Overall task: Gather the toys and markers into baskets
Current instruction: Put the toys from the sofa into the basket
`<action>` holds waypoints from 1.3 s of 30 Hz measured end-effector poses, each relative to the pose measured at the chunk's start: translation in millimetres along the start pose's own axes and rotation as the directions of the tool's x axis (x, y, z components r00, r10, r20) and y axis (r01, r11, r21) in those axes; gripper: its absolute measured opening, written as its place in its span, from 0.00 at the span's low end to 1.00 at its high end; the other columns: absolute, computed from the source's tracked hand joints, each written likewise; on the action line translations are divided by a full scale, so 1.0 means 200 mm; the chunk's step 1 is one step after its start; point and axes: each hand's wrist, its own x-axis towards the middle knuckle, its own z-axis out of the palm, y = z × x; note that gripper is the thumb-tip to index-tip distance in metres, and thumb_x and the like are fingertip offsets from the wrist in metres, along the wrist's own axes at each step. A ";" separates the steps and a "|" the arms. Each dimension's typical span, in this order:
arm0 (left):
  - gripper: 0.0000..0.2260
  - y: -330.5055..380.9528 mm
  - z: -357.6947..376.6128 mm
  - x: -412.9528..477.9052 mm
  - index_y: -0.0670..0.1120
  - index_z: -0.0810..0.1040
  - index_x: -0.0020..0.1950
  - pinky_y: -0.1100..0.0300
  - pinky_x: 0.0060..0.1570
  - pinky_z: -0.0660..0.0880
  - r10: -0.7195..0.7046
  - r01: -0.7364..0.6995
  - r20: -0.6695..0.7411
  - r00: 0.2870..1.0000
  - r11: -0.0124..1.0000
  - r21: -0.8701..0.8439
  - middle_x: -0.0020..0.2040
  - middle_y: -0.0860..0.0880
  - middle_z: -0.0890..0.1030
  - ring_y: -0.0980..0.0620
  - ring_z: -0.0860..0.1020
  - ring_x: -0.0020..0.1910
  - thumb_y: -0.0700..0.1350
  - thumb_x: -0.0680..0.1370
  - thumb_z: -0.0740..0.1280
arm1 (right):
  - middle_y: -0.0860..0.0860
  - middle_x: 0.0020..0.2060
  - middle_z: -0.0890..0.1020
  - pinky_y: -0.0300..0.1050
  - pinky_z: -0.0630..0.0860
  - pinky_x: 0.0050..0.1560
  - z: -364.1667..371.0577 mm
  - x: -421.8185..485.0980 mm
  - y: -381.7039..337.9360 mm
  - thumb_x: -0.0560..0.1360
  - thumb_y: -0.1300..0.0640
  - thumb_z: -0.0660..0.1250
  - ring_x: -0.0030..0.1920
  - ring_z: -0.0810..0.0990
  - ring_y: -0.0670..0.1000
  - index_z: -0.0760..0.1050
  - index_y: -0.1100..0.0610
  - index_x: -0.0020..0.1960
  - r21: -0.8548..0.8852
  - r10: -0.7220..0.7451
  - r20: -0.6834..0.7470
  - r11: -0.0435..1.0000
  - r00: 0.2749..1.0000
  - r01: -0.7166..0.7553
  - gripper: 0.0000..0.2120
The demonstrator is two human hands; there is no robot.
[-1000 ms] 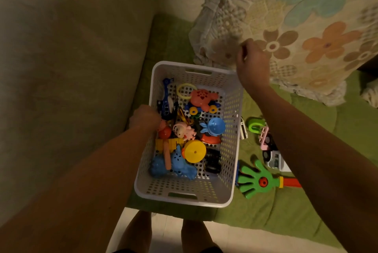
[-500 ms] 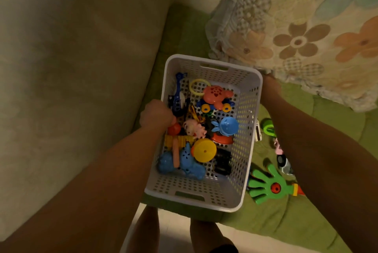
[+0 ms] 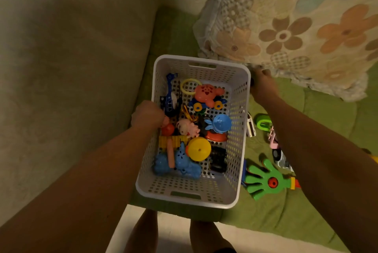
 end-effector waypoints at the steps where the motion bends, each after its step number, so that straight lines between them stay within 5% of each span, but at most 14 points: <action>1: 0.14 0.00 0.00 0.00 0.35 0.74 0.59 0.57 0.41 0.73 -0.001 0.001 0.000 1.000 1.000 -0.003 0.50 0.41 0.77 0.44 0.77 0.48 0.39 0.75 0.67 | 0.64 0.61 0.73 0.53 0.73 0.52 0.01 0.01 0.00 0.78 0.59 0.64 0.54 0.77 0.66 0.70 0.56 0.70 -0.036 -0.038 0.027 0.999 0.999 0.039 0.20; 5: 0.13 0.00 0.01 0.01 0.34 0.74 0.58 0.57 0.42 0.73 0.015 -0.015 -0.004 1.000 1.000 0.001 0.45 0.42 0.76 0.45 0.75 0.46 0.38 0.75 0.67 | 0.63 0.54 0.79 0.50 0.72 0.48 0.05 0.01 -0.03 0.77 0.65 0.62 0.53 0.78 0.63 0.77 0.62 0.57 -0.140 -0.048 0.062 0.988 0.997 0.056 0.10; 7: 0.13 0.00 0.01 0.02 0.35 0.74 0.58 0.58 0.43 0.72 0.014 -0.014 -0.012 1.000 1.000 0.012 0.50 0.40 0.77 0.44 0.76 0.49 0.38 0.75 0.67 | 0.63 0.54 0.79 0.50 0.73 0.49 0.07 -0.01 -0.04 0.77 0.65 0.63 0.52 0.79 0.63 0.77 0.63 0.57 -0.111 -0.057 0.037 0.992 0.998 0.061 0.10; 11: 0.06 0.00 0.01 0.01 0.38 0.73 0.47 0.58 0.35 0.72 -0.002 0.003 -0.025 1.000 0.999 0.035 0.45 0.43 0.72 0.46 0.74 0.45 0.40 0.76 0.67 | 0.64 0.52 0.78 0.47 0.68 0.44 0.07 -0.08 -0.02 0.76 0.61 0.64 0.52 0.78 0.64 0.74 0.64 0.59 0.010 0.002 0.047 1.000 0.999 -0.003 0.12; 15: 0.15 0.00 0.00 -0.01 0.34 0.72 0.60 0.54 0.46 0.76 0.000 0.001 -0.020 1.000 1.000 0.018 0.52 0.39 0.76 0.41 0.77 0.53 0.40 0.76 0.67 | 0.62 0.47 0.80 0.47 0.69 0.41 0.03 -0.24 -0.01 0.75 0.60 0.67 0.47 0.79 0.62 0.72 0.65 0.58 0.097 -0.002 0.037 0.995 0.999 -0.001 0.14; 26: 0.13 -0.01 -0.02 -0.04 0.35 0.73 0.59 0.54 0.46 0.75 0.040 -0.040 -0.003 0.999 0.999 -0.013 0.52 0.41 0.76 0.43 0.77 0.50 0.40 0.77 0.65 | 0.62 0.45 0.82 0.52 0.78 0.42 0.19 -0.48 0.04 0.78 0.62 0.63 0.45 0.82 0.63 0.77 0.63 0.52 -0.048 0.180 0.133 0.983 0.975 -0.175 0.07; 30: 0.05 -0.02 -0.02 -0.03 0.39 0.72 0.43 0.56 0.39 0.74 0.053 -0.053 0.000 0.999 0.998 -0.041 0.41 0.45 0.72 0.46 0.74 0.42 0.39 0.77 0.65 | 0.63 0.46 0.82 0.53 0.78 0.43 0.20 -0.50 0.03 0.77 0.65 0.62 0.47 0.82 0.63 0.77 0.64 0.52 -0.109 0.210 0.134 0.974 0.968 -0.196 0.07; 32: 0.09 -0.01 -0.02 -0.04 0.42 0.69 0.38 0.59 0.33 0.71 0.044 -0.044 0.006 0.999 0.998 -0.055 0.35 0.47 0.69 0.49 0.71 0.36 0.38 0.77 0.65 | 0.63 0.48 0.82 0.53 0.78 0.45 0.20 -0.50 0.01 0.77 0.68 0.61 0.49 0.82 0.63 0.78 0.66 0.53 -0.145 0.231 0.142 0.967 0.963 -0.210 0.08; 34: 0.03 0.00 -0.02 -0.05 0.39 0.74 0.47 0.58 0.36 0.72 0.044 -0.044 -0.003 0.999 0.998 -0.040 0.38 0.45 0.71 0.47 0.73 0.39 0.38 0.77 0.65 | 0.62 0.49 0.82 0.52 0.77 0.45 0.20 -0.51 -0.01 0.77 0.69 0.60 0.50 0.82 0.62 0.78 0.66 0.54 -0.178 0.244 0.150 0.960 0.958 -0.217 0.09; 36: 0.12 0.00 -0.02 -0.04 0.34 0.74 0.58 0.57 0.44 0.73 0.033 -0.033 0.000 0.999 0.999 -0.021 0.49 0.40 0.76 0.43 0.77 0.49 0.39 0.77 0.65 | 0.62 0.50 0.82 0.51 0.77 0.45 0.22 -0.51 -0.02 0.77 0.68 0.61 0.50 0.82 0.62 0.78 0.65 0.53 -0.175 0.247 0.167 0.960 0.954 -0.218 0.09; 39: 0.12 -0.01 -0.02 -0.04 0.34 0.74 0.57 0.55 0.47 0.74 0.044 -0.043 0.032 0.999 0.999 -0.029 0.49 0.39 0.76 0.42 0.77 0.51 0.39 0.77 0.66 | 0.59 0.47 0.82 0.48 0.76 0.41 0.25 -0.52 -0.01 0.77 0.65 0.64 0.46 0.82 0.59 0.77 0.62 0.51 -0.126 0.260 0.171 0.962 0.950 -0.241 0.05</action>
